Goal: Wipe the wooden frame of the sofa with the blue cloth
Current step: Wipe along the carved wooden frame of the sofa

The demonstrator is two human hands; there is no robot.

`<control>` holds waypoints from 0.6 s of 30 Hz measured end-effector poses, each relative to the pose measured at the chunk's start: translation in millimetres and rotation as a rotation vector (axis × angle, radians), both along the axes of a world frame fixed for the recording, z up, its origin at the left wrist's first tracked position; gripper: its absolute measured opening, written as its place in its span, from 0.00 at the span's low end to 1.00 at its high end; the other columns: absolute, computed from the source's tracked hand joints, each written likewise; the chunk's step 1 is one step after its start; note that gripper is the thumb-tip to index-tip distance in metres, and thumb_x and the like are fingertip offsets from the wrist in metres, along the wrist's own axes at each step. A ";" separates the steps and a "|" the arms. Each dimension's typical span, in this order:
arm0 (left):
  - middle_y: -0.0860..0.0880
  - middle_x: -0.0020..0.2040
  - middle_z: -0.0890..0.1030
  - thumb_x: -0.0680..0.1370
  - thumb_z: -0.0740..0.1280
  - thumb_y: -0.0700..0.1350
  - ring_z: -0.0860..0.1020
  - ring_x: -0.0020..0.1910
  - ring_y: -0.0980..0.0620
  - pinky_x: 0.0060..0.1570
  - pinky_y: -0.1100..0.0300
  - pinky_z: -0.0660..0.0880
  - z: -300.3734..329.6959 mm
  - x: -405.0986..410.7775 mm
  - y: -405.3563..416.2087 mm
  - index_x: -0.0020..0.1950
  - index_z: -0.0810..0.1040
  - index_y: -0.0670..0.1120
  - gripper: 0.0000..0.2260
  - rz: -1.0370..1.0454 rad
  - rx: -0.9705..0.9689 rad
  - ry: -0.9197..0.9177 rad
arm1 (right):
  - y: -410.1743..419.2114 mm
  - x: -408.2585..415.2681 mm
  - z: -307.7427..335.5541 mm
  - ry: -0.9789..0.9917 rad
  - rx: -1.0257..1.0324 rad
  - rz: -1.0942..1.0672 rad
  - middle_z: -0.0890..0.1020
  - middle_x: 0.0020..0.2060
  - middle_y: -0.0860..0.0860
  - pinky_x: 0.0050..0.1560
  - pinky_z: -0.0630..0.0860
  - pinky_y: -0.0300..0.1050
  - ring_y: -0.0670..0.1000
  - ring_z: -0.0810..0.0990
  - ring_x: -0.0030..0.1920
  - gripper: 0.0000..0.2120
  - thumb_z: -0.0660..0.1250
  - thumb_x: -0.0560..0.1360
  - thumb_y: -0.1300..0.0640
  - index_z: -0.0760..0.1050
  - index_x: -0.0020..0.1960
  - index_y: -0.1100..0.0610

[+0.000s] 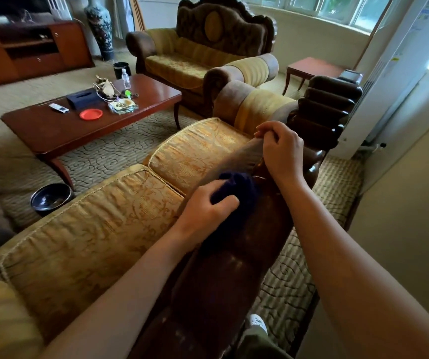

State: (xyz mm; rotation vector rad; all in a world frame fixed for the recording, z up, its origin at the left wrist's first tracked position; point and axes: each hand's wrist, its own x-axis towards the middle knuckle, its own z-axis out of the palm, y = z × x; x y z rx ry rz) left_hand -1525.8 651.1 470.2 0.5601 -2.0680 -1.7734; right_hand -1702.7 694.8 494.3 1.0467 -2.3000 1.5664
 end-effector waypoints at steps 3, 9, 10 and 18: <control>0.59 0.63 0.74 0.72 0.61 0.59 0.73 0.62 0.54 0.57 0.55 0.71 15.0 -20.7 18.2 0.65 0.73 0.60 0.22 -0.050 -0.700 -0.193 | 9.6 1.1 7.4 -0.116 -0.184 0.037 0.83 0.40 0.47 0.47 0.79 0.41 0.47 0.82 0.43 0.13 0.58 0.75 0.65 0.81 0.47 0.56; 0.59 0.68 0.72 0.77 0.60 0.59 0.71 0.66 0.54 0.54 0.56 0.68 38.7 -66.6 37.4 0.69 0.70 0.60 0.20 -0.164 -1.150 -0.279 | 68.5 5.5 16.4 -0.282 -0.444 -0.082 0.84 0.40 0.49 0.52 0.79 0.46 0.48 0.83 0.46 0.14 0.58 0.74 0.66 0.81 0.44 0.53; 0.59 0.68 0.72 0.77 0.61 0.59 0.70 0.67 0.55 0.57 0.56 0.68 37.0 -64.2 41.5 0.69 0.70 0.60 0.20 -0.195 -1.186 -0.260 | 78.6 7.2 16.2 -0.282 -0.473 -0.100 0.85 0.40 0.50 0.53 0.78 0.50 0.50 0.83 0.47 0.15 0.58 0.74 0.65 0.81 0.43 0.53; 0.51 0.62 0.79 0.72 0.63 0.58 0.74 0.65 0.50 0.64 0.47 0.70 -6.5 -3.6 44.8 0.60 0.80 0.52 0.20 -0.239 -1.326 0.137 | 106.6 67.6 -17.6 -0.376 -0.454 0.061 0.84 0.45 0.52 0.48 0.78 0.38 0.48 0.83 0.48 0.13 0.57 0.78 0.66 0.80 0.51 0.60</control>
